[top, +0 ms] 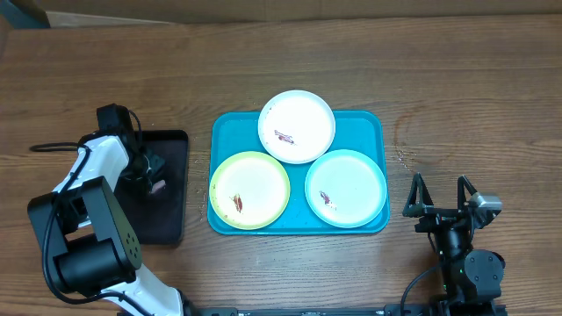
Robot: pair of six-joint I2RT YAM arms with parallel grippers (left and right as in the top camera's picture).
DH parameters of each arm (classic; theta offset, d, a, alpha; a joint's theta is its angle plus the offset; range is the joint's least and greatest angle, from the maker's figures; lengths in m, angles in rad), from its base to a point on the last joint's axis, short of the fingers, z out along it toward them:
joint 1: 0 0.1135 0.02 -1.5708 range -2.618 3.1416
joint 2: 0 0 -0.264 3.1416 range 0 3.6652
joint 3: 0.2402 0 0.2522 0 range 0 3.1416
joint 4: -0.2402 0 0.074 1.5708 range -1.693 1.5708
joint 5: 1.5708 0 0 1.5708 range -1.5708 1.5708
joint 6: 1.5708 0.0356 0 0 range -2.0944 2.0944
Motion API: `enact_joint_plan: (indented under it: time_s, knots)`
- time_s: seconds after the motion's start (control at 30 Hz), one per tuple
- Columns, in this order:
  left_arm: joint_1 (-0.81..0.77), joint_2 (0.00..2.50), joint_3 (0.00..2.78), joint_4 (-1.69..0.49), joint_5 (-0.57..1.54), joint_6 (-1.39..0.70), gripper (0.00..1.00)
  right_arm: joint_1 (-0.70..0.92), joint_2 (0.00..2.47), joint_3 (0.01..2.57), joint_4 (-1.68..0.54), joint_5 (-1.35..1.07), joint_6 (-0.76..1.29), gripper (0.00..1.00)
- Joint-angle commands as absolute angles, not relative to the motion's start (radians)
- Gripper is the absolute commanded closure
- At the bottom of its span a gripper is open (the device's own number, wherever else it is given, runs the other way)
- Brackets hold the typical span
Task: Clean dirty plates on tray and stack at the side
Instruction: 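Lower the left gripper and grasp the green sponge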
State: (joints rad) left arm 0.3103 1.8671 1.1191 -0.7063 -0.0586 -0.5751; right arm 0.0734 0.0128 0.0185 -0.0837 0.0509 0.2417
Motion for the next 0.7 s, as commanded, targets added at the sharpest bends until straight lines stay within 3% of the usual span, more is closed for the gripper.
enact_joint_plan:
  time_s: [0.0,0.03,0.1,0.13,0.2,0.57,0.6,0.67]
  knots:
    - [0.317,1.930,1.103,-0.701,-0.085,-0.564,0.91,0.072,0.004,0.008,-0.080,0.047,0.238,0.00]
    - [0.317,1.930,1.103,-0.701,-0.086,-0.564,0.95,0.072,0.004,0.008,-0.081,0.047,0.238,0.00]
    - [0.317,1.930,1.103,-0.699,-0.086,-0.564,0.90,0.072,0.004,0.008,-0.080,0.047,0.238,0.00]
    - [0.317,1.930,1.103,-0.697,-0.086,-0.564,0.72,0.072,0.004,0.008,-0.081,0.047,0.238,0.00]
    - [0.317,1.930,1.102,-0.680,-0.086,-0.564,0.00,0.072,0.004,0.008,-0.080,0.047,0.238,0.00]
    - [0.316,1.930,1.102,-0.548,-0.141,-0.561,0.02,0.072,0.004,0.008,-0.080,0.047,0.238,0.00]
    - [0.316,1.930,1.102,-0.548,-0.141,-0.561,0.13,0.072,0.004,0.008,-0.081,0.047,0.238,0.00]
    - [0.316,1.930,1.102,-0.548,-0.141,-0.561,0.44,0.072,0.004,0.008,-0.080,0.047,0.238,0.00]
